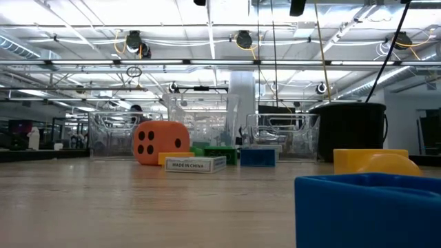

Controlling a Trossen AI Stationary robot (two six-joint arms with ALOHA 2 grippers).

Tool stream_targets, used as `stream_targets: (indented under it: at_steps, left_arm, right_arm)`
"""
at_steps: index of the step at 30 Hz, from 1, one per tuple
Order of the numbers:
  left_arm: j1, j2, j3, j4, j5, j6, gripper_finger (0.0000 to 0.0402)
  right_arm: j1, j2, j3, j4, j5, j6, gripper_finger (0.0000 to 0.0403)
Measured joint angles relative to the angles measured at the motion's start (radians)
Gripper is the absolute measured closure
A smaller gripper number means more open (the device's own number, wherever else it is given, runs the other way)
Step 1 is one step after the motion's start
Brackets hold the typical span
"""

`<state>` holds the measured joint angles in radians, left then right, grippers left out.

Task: Pick & Place Toys
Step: Put the light blue eight stud game piece into the middle transparent bin

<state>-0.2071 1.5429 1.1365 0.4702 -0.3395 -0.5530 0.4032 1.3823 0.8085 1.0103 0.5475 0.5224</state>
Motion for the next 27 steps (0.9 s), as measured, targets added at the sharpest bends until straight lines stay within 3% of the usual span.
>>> stream_targets:
  at_steps: [4,9,15,23,27]
  left_arm:
    - [0.002,-0.001,-0.001,0.003,0.011,0.006,0.0261]
    - [0.027,-0.002,0.004,0.005,0.065,0.006,0.0263]
    - [0.054,0.0,0.061,-0.03,0.109,0.069,0.0253]
    - [0.099,0.0,0.261,-0.403,0.164,0.161,0.026]
    - [0.133,0.001,0.375,-0.59,0.178,0.254,0.0253]
  right_arm:
    - [-0.009,-0.002,0.0,0.002,-0.002,-0.007,0.027]
    - [-0.009,-0.002,0.0,0.004,0.003,-0.014,0.0259]
    - [-0.013,-0.005,0.002,0.022,-0.001,0.008,0.021]
    - [-0.102,-0.036,0.002,0.006,-0.14,0.019,0.015]
    - [-0.158,-0.075,0.002,-0.025,-0.157,0.009,0.0129]
